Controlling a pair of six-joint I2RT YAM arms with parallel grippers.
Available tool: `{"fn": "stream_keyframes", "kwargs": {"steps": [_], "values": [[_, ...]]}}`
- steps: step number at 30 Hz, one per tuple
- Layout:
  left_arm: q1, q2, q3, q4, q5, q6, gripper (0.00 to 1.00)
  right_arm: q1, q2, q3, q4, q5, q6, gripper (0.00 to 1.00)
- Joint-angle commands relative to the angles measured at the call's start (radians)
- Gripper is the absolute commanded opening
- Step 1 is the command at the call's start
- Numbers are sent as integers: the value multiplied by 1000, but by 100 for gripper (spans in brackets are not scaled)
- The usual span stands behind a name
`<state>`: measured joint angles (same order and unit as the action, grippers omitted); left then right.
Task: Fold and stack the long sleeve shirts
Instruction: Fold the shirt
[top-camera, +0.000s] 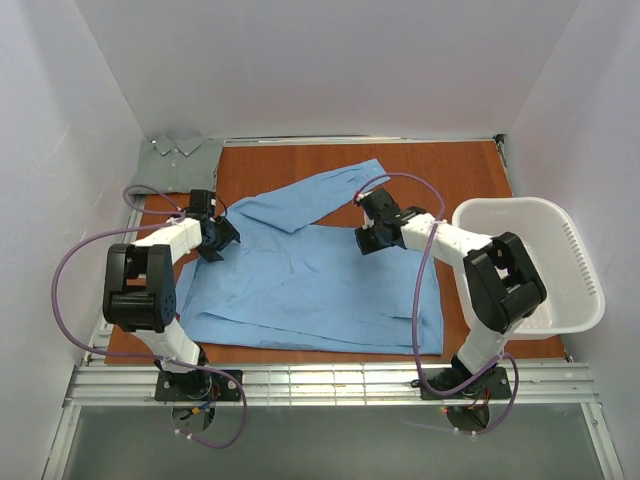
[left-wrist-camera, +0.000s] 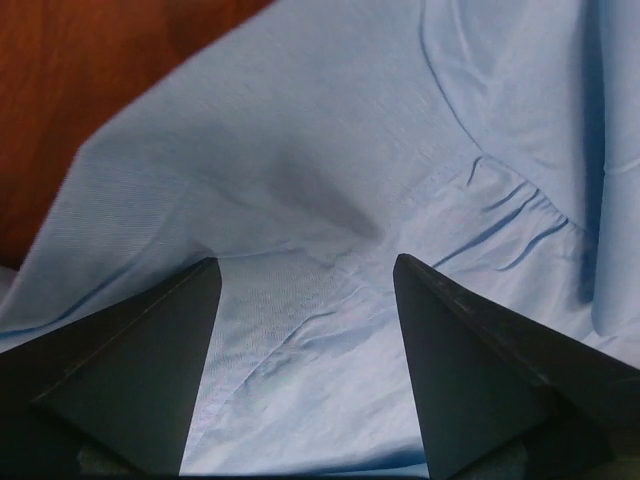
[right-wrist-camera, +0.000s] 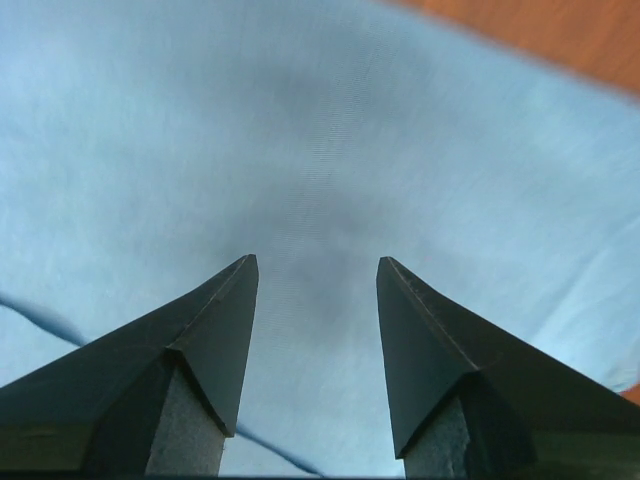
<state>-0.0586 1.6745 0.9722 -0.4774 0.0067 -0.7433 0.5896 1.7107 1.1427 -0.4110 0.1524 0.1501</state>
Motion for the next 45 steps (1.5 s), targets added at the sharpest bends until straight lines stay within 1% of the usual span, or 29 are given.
{"fn": "stream_keyframes", "kwargs": {"steps": [1,3,4,5,7,11,14,17,18,19,21,22,23,26,27,29,34,38,43,45], "values": [[42,-7,-42,-13,-8,-25,66,6,1,-37,-25,-134,72,45],[55,-24,-82,-30,-8,-37,66,12,4,-63,-44,-145,80,45],[57,-35,-102,-33,-8,-44,65,13,4,-73,-54,-177,83,45],[92,-62,-137,-41,-8,-54,65,15,6,-92,-64,-185,86,45],[111,-96,-180,-52,-8,-65,65,13,6,-116,-90,-209,92,45],[131,-244,-260,-111,-8,-82,65,16,-20,-196,-117,-260,98,46],[132,-353,-257,-150,-34,-73,66,15,-57,-224,-140,-267,100,47],[132,-392,-196,-156,-60,-21,72,15,-112,-215,-147,-248,79,48],[132,-397,-147,-155,-69,20,76,15,-128,-186,-150,-238,72,49],[132,-392,-123,-156,-83,34,78,15,-141,-167,-150,-226,65,51],[132,-357,-45,-177,-155,45,80,1,-175,-97,-161,-168,51,54],[132,-340,-17,-188,-171,44,80,-7,-183,-69,-163,-157,51,55],[132,-323,8,-200,-180,39,80,-19,-192,-46,-166,-111,51,56],[132,-233,88,-220,-166,-17,81,-63,-188,34,-164,-59,46,61],[132,-182,106,-230,-163,-42,84,-85,-181,54,-166,-56,36,62],[132,-125,155,-254,-145,-97,83,-99,-161,95,-172,-34,31,63],[135,34,252,-323,-117,-218,80,-113,-131,111,-172,19,28,66],[144,111,350,-392,-102,-323,77,-117,-122,98,-172,64,26,67],[164,163,401,-474,-103,-416,73,-119,-108,92,-167,102,23,67],[178,153,384,-475,-108,-454,73,-122,-103,88,-163,108,19,67]]}}
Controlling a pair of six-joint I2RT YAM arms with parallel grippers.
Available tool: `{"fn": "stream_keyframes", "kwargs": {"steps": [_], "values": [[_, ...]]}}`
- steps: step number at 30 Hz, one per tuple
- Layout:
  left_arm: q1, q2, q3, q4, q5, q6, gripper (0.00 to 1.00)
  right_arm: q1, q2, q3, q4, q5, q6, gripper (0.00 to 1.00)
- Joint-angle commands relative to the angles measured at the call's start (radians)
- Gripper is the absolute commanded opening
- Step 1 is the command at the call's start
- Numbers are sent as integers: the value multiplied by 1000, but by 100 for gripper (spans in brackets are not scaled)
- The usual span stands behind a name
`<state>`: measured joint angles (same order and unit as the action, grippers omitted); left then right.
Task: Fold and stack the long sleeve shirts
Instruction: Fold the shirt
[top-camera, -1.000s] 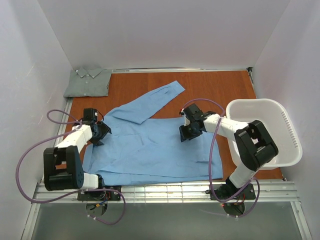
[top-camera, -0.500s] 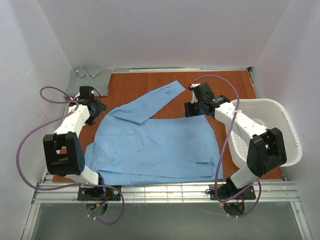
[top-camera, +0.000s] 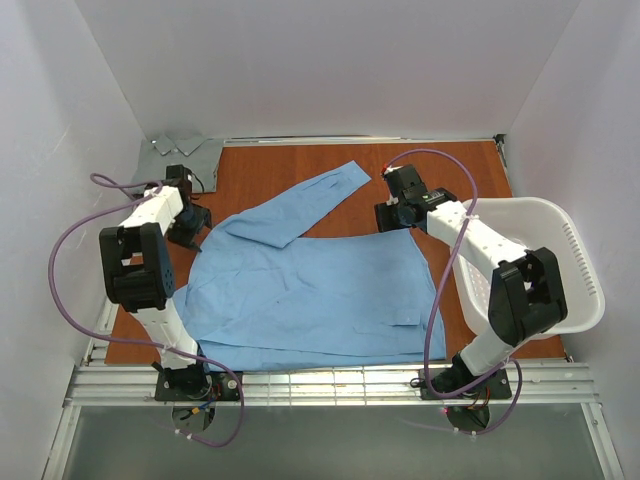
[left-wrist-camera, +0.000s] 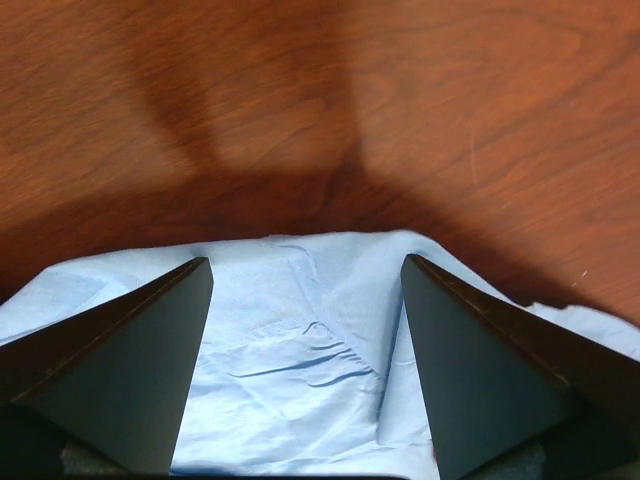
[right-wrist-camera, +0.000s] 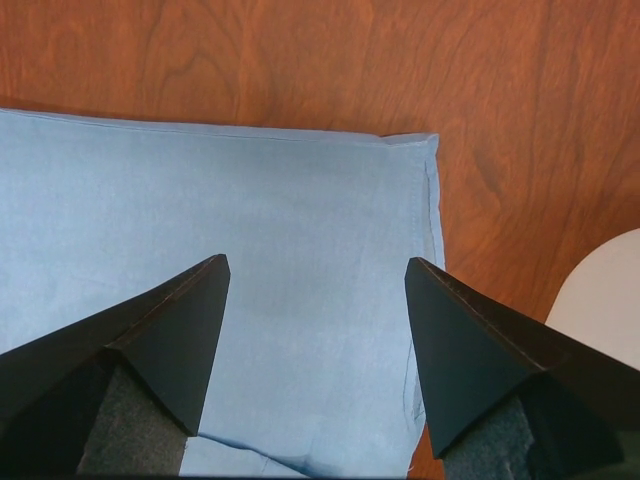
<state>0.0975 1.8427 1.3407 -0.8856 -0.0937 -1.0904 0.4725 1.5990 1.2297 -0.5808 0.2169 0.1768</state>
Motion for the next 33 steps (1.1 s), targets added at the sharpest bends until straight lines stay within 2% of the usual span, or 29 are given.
{"fn": "stream_keyframes", "kwargs": {"steps": [1,5,19,22,27,30,33], "values": [[33,-23,5,-53,-3,-117,73,-6,10,-1,9,42,-10,67],[54,-30,-28,-42,31,-147,72,-14,21,-6,19,29,-11,68],[79,107,11,-38,132,-190,66,-34,67,7,42,12,-25,67],[87,115,2,-33,134,-195,61,-32,75,8,42,9,-25,67],[91,109,-46,-9,146,-192,44,-38,91,19,42,18,-17,66],[91,102,-67,0,147,-168,34,-55,108,37,44,10,-5,63],[93,89,-92,11,147,-151,30,-80,133,59,45,-10,3,59]]}}
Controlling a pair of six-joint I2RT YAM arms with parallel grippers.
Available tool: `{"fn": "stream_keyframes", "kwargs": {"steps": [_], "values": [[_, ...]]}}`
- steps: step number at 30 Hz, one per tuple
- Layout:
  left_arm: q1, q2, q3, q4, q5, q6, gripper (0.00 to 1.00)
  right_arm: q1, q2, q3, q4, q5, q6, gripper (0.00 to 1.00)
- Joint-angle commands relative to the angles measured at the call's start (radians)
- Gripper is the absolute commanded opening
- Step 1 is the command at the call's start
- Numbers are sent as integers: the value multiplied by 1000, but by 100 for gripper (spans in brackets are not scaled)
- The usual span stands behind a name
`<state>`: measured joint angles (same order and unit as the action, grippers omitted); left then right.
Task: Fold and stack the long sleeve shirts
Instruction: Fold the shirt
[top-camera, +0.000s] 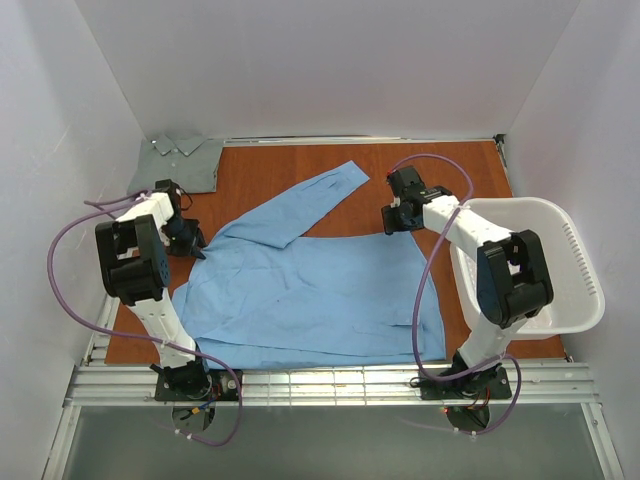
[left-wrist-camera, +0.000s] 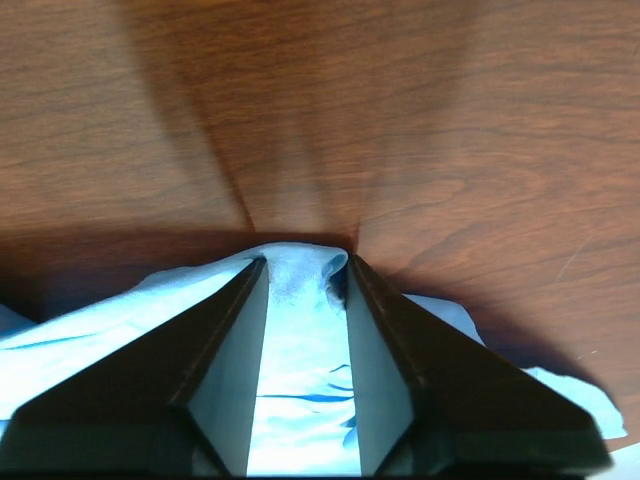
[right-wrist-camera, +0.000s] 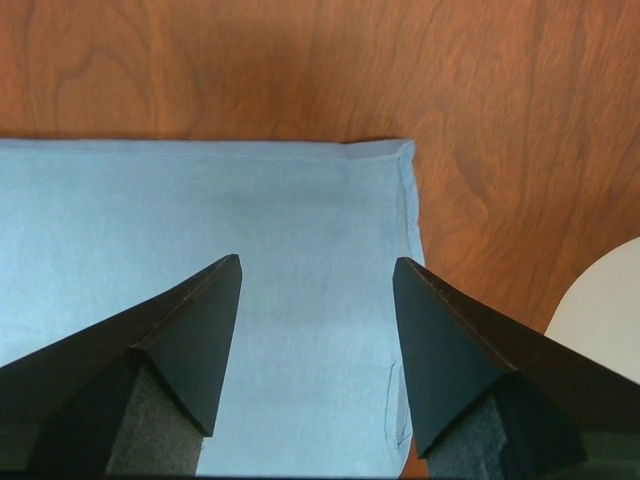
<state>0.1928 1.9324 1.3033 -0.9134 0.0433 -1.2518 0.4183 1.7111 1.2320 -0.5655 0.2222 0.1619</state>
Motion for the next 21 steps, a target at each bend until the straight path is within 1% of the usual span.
{"fn": "stream_keyframes", "kwargs": {"steps": [1,3,8,13,18,21], "values": [[-4,-7,-61,42,12,14,29,-32,30,63,29,-24,21,57],[-4,-21,-76,56,9,22,28,-45,56,75,30,-38,25,56],[-4,-27,-87,67,13,57,25,-58,137,127,44,-33,60,56],[-4,-26,-87,77,12,80,25,-76,202,169,47,-69,85,56],[-4,-21,-93,87,12,106,25,-87,243,156,53,-52,116,56],[-4,-21,-99,94,13,115,24,-90,258,144,53,-43,122,52]]}}
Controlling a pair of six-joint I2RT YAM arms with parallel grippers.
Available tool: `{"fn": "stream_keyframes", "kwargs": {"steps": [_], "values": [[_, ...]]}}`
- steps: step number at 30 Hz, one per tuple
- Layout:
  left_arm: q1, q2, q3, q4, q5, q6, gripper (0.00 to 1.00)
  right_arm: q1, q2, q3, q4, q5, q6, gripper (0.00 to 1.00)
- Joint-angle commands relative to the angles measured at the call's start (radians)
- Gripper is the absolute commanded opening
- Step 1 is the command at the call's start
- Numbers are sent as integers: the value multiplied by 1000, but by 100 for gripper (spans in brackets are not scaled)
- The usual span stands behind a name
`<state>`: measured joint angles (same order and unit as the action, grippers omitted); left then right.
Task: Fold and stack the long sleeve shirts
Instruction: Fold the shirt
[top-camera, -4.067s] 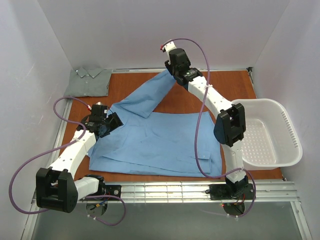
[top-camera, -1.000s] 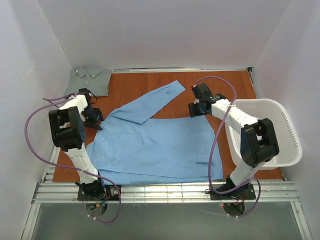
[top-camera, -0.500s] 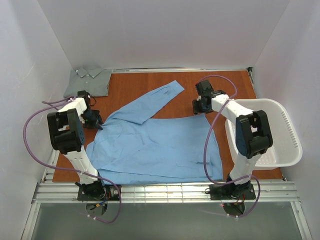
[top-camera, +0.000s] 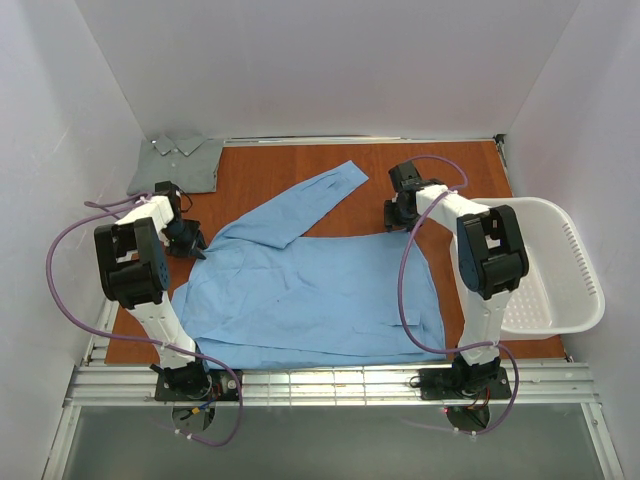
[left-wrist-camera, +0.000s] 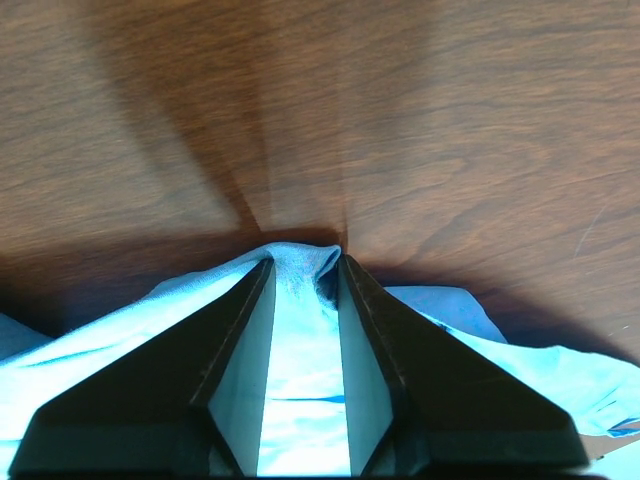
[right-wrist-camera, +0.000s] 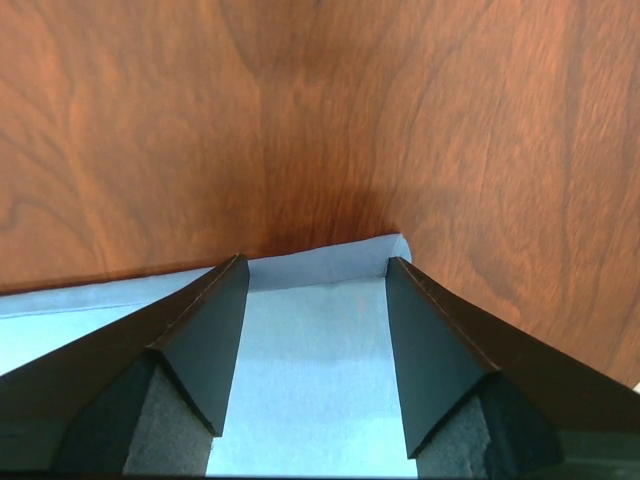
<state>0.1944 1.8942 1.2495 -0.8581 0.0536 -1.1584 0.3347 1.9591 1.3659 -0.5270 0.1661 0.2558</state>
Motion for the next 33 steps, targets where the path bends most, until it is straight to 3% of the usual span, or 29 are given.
{"fn": "stream_keyframes", "kwargs": {"steps": [1,9,11,13,17,19,27,33], "values": [[-6,17,-47,42,5,23,24,-8,12,4,15,15,28,52],[-6,17,-51,60,-3,51,21,-6,24,-28,16,33,14,30],[-6,17,-47,74,-1,71,19,-6,20,-19,16,33,4,21],[-6,19,-38,85,3,95,16,-8,5,-4,16,32,-9,3],[-6,-1,7,82,-18,164,2,-8,-46,21,9,36,-27,1],[-4,-21,10,93,-34,183,0,-13,-83,24,1,44,-29,1],[-6,-112,5,130,-23,275,0,-31,-224,-42,-1,-20,-6,1],[2,-185,-79,175,-28,275,0,-37,-313,-152,33,-75,28,1]]}}
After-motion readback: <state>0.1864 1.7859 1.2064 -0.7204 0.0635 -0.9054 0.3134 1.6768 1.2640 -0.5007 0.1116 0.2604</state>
